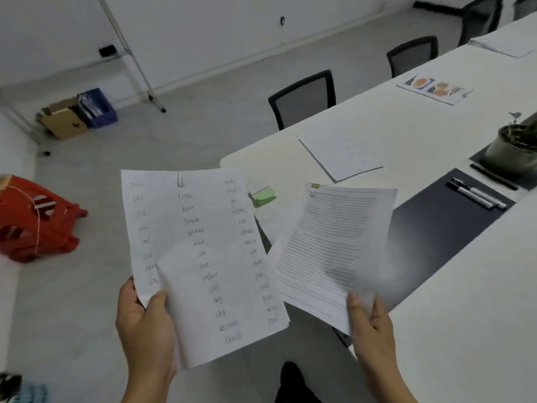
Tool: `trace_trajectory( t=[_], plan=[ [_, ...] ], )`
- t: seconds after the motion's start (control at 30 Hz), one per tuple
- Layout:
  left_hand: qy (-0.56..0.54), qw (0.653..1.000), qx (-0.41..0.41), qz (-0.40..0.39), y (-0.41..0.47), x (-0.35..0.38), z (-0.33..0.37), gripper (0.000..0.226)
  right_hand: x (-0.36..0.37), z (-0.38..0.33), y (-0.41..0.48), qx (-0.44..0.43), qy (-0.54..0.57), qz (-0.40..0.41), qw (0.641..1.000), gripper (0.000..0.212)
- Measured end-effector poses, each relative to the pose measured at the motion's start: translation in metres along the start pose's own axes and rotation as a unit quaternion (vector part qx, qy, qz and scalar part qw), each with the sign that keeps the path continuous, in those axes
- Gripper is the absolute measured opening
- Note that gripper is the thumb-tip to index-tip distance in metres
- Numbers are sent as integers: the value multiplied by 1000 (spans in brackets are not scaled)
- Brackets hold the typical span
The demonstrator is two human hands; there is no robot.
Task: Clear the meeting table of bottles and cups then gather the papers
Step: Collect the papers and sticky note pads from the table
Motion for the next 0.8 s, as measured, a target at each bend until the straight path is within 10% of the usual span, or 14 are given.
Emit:
trace_trajectory(
  t=[0.57, 0.8],
  plan=[
    [87, 920, 91, -371, 254, 268, 106, 41, 130, -24, 100, -17, 35, 337, 941, 24],
    [125, 903, 94, -400, 319, 311, 117, 41, 189, 22, 130, 70, 80, 341, 934, 19]
  ],
)
Point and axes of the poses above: each hand's wrist, its own y-axis towards the middle knuckle, its own x-axis out of the palm, z = x × y, the point moved 4 cm from there along y, towards the middle knuckle, and after that the axes turned 10 degrees about y, right-handed, at the moved point
